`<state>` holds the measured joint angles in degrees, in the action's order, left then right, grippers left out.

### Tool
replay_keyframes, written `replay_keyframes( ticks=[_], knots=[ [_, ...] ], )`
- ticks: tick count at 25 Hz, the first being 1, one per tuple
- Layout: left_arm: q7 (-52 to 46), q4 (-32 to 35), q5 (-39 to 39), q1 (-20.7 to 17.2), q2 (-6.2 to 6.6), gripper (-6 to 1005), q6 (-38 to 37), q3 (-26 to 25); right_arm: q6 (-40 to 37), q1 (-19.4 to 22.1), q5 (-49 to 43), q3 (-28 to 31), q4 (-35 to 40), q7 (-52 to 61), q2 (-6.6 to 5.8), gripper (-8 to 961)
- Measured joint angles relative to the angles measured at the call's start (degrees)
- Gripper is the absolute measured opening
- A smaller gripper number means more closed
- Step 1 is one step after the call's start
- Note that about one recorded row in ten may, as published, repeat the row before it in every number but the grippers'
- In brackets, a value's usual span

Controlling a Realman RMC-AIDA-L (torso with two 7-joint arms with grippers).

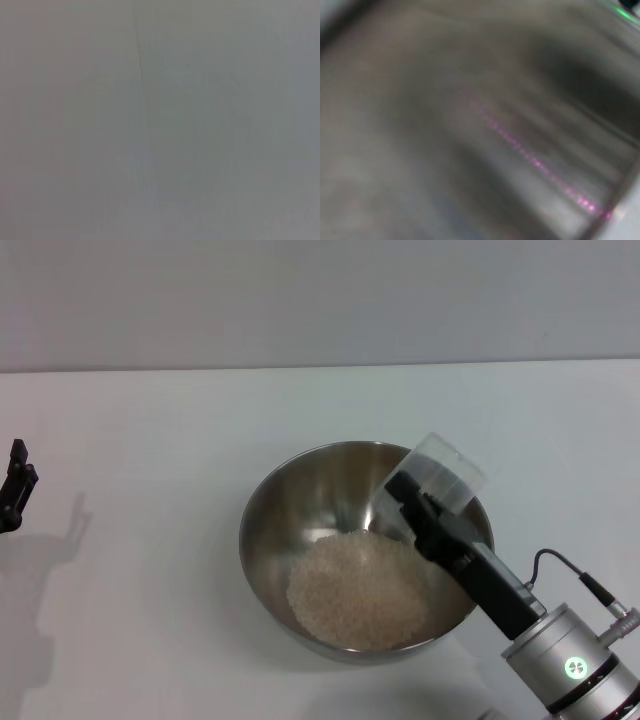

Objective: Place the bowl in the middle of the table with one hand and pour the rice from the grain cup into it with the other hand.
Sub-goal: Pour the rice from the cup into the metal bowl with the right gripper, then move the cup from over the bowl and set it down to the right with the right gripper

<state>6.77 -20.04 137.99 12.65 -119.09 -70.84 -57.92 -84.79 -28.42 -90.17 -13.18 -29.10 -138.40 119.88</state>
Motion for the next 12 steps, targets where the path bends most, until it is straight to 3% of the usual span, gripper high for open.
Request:
replay_keyframes(
  ticks=[12],
  knots=[
    [0.0,0.0,0.0,0.0,0.0,834,0.0,0.0,-9.5,2.3,-3.8,5.7,-4.0,28.9,0.0,10]
  ],
)
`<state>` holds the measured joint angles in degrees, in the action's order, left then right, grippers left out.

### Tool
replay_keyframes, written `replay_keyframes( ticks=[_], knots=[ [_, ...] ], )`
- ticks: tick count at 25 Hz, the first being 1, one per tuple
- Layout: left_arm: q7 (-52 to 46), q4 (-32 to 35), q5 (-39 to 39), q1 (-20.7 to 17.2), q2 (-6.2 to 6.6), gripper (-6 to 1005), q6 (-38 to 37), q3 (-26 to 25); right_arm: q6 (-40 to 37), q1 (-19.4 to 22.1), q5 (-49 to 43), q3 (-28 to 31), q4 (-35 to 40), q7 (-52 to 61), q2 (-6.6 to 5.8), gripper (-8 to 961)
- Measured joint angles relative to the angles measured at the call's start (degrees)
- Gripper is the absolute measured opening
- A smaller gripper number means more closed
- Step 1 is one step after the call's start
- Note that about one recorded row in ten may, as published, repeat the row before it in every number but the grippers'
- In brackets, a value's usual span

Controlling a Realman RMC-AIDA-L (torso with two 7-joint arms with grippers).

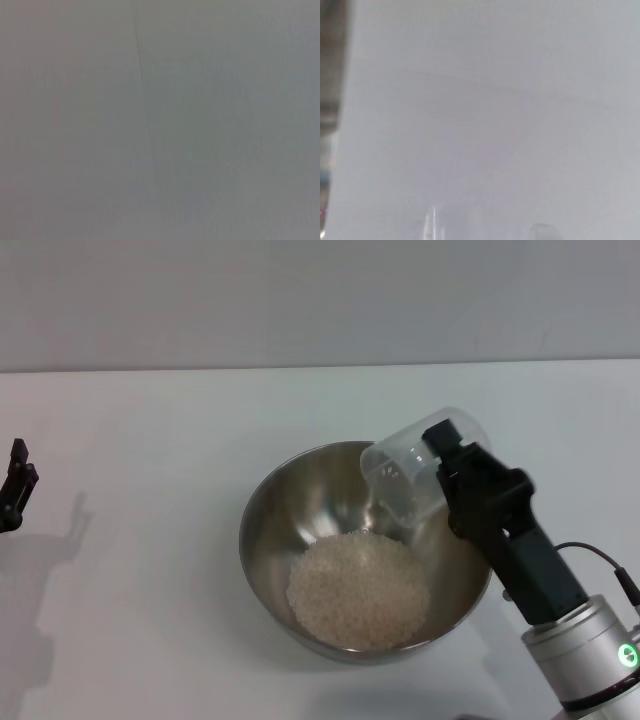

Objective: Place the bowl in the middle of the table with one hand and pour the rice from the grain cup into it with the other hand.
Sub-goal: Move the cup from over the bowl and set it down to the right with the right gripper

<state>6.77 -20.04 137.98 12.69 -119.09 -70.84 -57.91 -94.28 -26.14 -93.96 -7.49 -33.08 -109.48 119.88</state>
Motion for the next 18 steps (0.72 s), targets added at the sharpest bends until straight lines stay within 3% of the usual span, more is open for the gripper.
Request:
replay_keyframes(
  ticks=[12,18],
  knots=[
    [0.0,0.0,0.0,0.2,0.0,834,0.0,0.0,-2.3,3.2,0.0,6.8,-2.3,24.2,-0.26,12],
    [0.0,0.0,0.0,0.2,0.0,834,0.0,0.0,-4.8,5.4,-0.1,9.5,-1.8,48.9,-0.64,12]
  ],
)
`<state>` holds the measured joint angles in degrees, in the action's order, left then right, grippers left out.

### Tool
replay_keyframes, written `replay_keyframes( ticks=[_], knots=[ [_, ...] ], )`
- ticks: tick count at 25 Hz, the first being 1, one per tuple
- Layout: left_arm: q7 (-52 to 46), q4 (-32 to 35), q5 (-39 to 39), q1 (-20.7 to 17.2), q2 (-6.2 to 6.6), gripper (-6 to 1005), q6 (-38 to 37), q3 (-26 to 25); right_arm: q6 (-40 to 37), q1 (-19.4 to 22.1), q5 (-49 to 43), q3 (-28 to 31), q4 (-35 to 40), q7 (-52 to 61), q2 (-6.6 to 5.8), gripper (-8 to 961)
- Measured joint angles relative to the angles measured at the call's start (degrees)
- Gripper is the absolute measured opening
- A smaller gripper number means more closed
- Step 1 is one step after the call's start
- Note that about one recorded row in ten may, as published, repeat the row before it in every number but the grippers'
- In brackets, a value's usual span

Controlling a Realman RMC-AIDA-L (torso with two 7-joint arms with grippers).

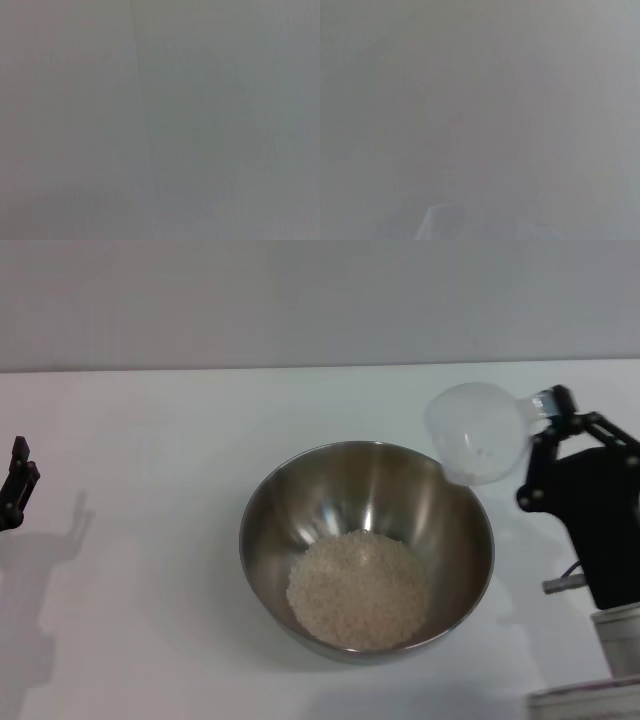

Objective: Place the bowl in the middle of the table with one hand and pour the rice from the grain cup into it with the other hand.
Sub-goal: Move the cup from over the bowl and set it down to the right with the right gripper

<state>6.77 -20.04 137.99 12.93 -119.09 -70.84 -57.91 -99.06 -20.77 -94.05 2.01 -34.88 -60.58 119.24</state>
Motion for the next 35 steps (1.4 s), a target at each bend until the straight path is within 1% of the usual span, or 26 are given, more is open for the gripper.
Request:
replay_keyframes(
  ticks=[3,6,10,13,15,16,18,19,20,21,22,23,24,25,27,30,35],
  knots=[
    [0.0,0.0,0.0,0.0,0.0,834,0.0,0.0,-2.6,1.6,0.2,1.1,3.0,15.1,-0.05,13],
    [0.0,0.0,0.0,0.0,0.0,834,0.0,0.0,-3.5,3.1,0.2,2.7,6.8,28.1,-0.01,13],
    [0.0,0.0,0.0,0.0,0.0,834,0.0,0.0,-2.8,5.2,0.5,5.8,13.5,40.8,0.29,14],
    [0.0,0.0,0.0,0.0,0.0,834,0.0,0.1,-1.3,5.6,0.6,6.8,14.8,43.1,0.23,14],
    [0.0,0.0,0.0,0.0,0.0,834,0.0,0.1,1.2,5.7,0.6,8.1,16.6,45.9,0.2,15],
    [0.0,0.0,0.0,0.0,0.0,834,0.0,0.1,1.2,5.7,0.6,8.1,16.6,45.9,0.2,15],
    [0.0,0.0,0.0,0.0,0.0,834,0.0,0.1,4.5,5.4,0.7,9.0,17.2,46.5,0.21,15],
    [0.0,0.0,0.0,0.0,0.0,834,0.0,0.1,4.5,5.4,0.7,9.0,17.2,46.5,0.21,15],
    [0.0,0.0,0.0,0.0,0.0,834,0.0,0.1,7.3,4.8,0.7,9.4,17.4,47.0,0.05,15],
    [0.0,0.0,0.0,0.0,0.0,834,0.0,0.1,7.3,4.8,0.7,9.4,17.4,47.0,0.05,15],
    [0.0,0.0,0.0,0.0,0.0,834,0.0,0.1,9.0,4.3,0.7,9.4,17.7,47.5,0.03,16],
    [0.0,0.0,0.0,0.0,0.0,834,0.0,0.1,12.2,3.3,0.7,9.4,18.6,48.7,0.04,16],
    [0.0,0.0,0.0,0.0,0.0,834,0.0,0.1,12.2,3.3,0.7,9.4,18.6,48.7,0.04,16],
    [0.0,0.0,0.0,0.0,0.0,834,0.0,0.1,14.7,2.5,0.7,9.4,19.0,49.2,0.1,16],
    [0.0,0.0,0.0,0.0,0.0,834,0.0,0.1,15.8,2.2,0.7,9.4,19.0,49.3,0.1,16],
    [0.0,0.0,0.0,0.0,0.0,834,0.0,0.1,20.0,0.8,0.8,9.4,19.5,49.8,0.08,17],
    [0.0,0.0,0.0,0.0,0.0,834,0.0,0.1,23.6,0.0,0.8,9.5,20.1,50.3,0.18,18]
  ],
)
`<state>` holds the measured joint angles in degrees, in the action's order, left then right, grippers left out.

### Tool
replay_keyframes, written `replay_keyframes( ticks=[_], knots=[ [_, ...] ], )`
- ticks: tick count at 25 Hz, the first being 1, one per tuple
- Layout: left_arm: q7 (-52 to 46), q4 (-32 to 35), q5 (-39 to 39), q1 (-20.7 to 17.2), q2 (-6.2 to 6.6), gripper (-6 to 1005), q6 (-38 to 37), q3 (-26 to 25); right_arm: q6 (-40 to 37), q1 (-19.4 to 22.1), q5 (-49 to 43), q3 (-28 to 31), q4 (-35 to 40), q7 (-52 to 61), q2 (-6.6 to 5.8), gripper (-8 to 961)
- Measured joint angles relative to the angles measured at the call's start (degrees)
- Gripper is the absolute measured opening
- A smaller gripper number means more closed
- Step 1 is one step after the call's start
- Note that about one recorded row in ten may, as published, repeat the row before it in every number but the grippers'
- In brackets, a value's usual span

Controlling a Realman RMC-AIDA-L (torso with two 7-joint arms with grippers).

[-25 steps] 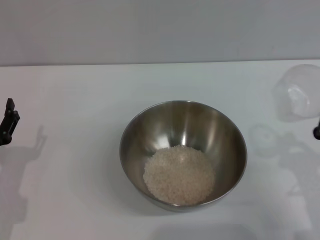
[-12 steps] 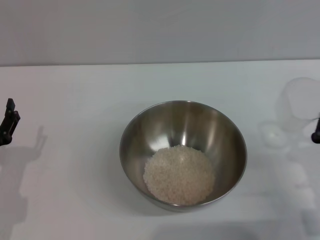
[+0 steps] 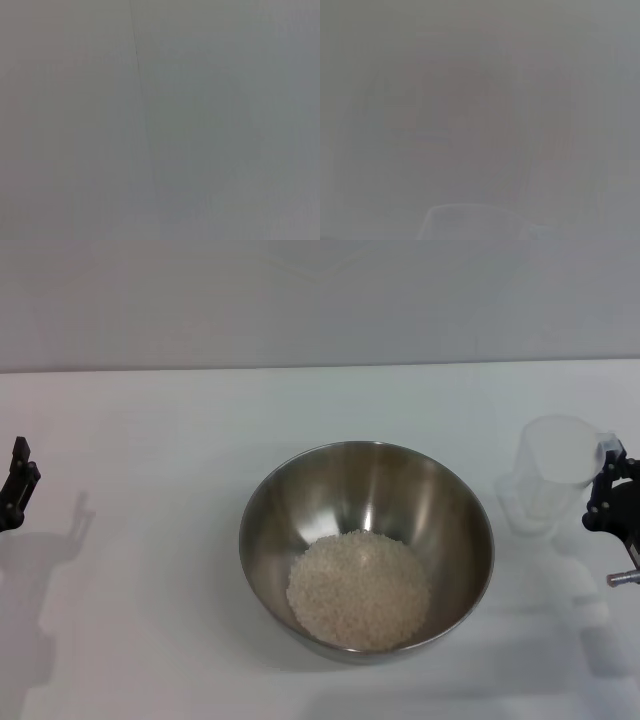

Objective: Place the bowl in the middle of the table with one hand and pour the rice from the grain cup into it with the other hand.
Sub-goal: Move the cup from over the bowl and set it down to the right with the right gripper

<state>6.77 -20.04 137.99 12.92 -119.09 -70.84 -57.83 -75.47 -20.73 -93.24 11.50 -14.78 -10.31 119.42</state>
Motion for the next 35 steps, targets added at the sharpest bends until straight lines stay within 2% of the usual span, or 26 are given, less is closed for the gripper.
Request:
replay_keyframes(
  ticks=[20,35],
  knots=[
    [0.0,0.0,0.0,0.1,0.0,834,0.0,0.0,10.6,-3.5,-1.0,-0.9,0.3,0.4,-0.02,21],
    [0.0,0.0,0.1,0.4,0.0,834,0.5,0.0,11.4,-3.5,-1.1,-0.8,0.1,0.5,0.06,33]
  ],
)
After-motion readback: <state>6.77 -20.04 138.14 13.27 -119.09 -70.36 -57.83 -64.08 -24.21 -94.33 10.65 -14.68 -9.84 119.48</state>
